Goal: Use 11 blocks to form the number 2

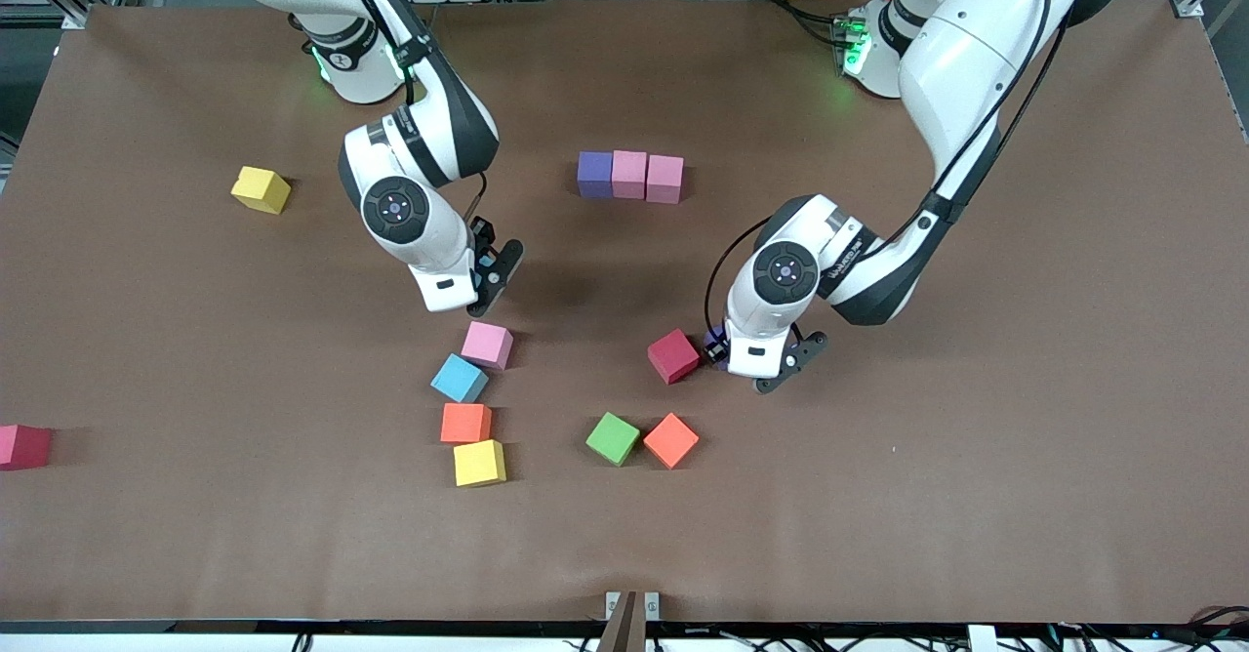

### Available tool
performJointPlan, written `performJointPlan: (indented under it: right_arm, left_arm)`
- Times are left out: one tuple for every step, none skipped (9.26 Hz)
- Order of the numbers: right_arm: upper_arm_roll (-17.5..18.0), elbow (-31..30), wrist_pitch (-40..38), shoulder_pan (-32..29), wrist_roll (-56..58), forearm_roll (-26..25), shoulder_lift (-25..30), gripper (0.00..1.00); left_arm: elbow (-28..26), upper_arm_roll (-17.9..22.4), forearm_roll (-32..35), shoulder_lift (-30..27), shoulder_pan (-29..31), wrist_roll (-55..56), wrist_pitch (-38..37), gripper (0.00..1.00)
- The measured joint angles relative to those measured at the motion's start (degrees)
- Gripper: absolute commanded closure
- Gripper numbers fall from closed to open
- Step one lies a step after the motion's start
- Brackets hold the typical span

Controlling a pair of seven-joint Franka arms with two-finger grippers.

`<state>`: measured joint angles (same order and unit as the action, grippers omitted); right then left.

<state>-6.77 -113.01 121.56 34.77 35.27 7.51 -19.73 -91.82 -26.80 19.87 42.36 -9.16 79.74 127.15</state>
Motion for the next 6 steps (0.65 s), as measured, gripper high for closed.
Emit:
performJointPlan:
  right_arm:
    - [0.0, 0.8, -1.3, 0.0, 0.0, 0.0, 0.0, 1.0]
    - [0.0, 1.6, -2.4, 0.0, 0.0, 0.0, 0.0, 1.0]
    - [0.0, 2.3, -3.2, 0.0, 0.0, 0.0, 0.0, 1.0]
    - [0.1, 2.6, -3.6, 0.0, -0.7, 0.0, 0.0, 1.0]
    - [0.2, 2.7, -3.7, 0.1, -2.6, 0.0, 0.0, 1.0]
    - [0.4, 2.8, -3.7, 0.5, -5.7, 0.1, 0.0, 1.0]
  left_arm:
    - [0.0, 0.0, 1.0, 0.3, 0.0, 0.0, 0.1, 0.25]
    - [0.0, 0.0, 1.4, 0.6, 0.1, 0.0, 0.6, 0.25]
    - [0.0, 0.1, 1.7, 0.9, 0.1, 0.0, 1.5, 0.25]
    - [0.0, 0.1, 2.2, 1.2, 0.1, 0.0, 2.1, 0.31]
    - [0.0, 0.1, 3.2, 1.4, 0.1, 0.0, 2.4, 0.99]
    - [0.0, 0.2, 3.9, 1.6, 0.1, 0.0, 2.6, 1.0]
